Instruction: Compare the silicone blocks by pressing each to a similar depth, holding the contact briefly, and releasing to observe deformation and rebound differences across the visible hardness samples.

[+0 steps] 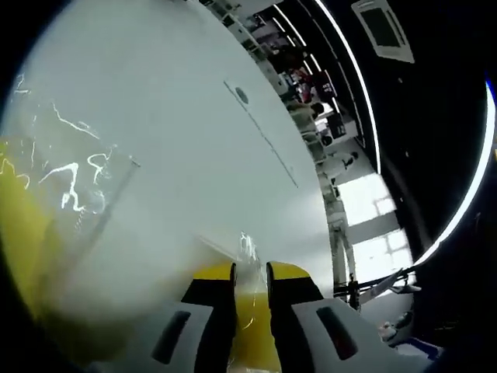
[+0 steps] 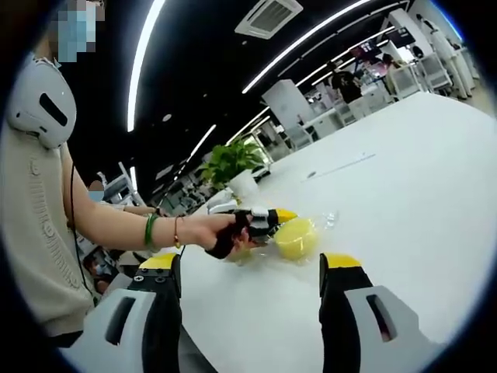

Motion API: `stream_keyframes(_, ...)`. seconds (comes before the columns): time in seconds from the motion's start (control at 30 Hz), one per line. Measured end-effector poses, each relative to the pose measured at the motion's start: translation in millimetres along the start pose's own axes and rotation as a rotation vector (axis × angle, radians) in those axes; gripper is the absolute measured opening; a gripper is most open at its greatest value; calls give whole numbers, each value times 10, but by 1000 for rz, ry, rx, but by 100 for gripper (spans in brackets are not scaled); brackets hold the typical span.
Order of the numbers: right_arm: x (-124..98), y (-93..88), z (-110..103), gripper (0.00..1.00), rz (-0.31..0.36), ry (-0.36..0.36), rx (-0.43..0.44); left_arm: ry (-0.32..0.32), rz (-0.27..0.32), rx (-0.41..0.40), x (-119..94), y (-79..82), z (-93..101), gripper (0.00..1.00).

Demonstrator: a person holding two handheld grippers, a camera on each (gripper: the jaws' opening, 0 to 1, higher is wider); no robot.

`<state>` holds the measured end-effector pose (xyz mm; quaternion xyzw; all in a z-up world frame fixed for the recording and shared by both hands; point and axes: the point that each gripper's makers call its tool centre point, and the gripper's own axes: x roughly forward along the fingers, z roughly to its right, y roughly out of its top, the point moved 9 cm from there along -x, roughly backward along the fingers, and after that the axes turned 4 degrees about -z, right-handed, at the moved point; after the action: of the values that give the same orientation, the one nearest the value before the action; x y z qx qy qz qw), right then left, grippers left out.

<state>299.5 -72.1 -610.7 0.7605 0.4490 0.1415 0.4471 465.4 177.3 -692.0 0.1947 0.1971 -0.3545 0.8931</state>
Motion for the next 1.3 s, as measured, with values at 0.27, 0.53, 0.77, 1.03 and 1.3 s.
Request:
stream_keyframes(0.27, 12, 11, 0, 65, -3, 4, 5, 17, -14, 237, 26, -21, 66, 0)
stream_keyframes(0.53, -26, 44, -9, 64, -7, -6, -4, 36, -23, 334, 32, -28, 118, 0)
stream_keyframes(0.77, -59, 86, -41, 63, -2, -15, -27, 2, -37, 373, -17, -20, 221, 0)
stream_keyframes(1.03, -61, 96, -158, 61, -11, -10, -51, -33, -59, 568, -124, -81, 450, 0)
stream_keyframes(1.3, -85, 120, -285, 60, -8, -2, -77, -60, -112, 675, -348, -189, 587, 0)
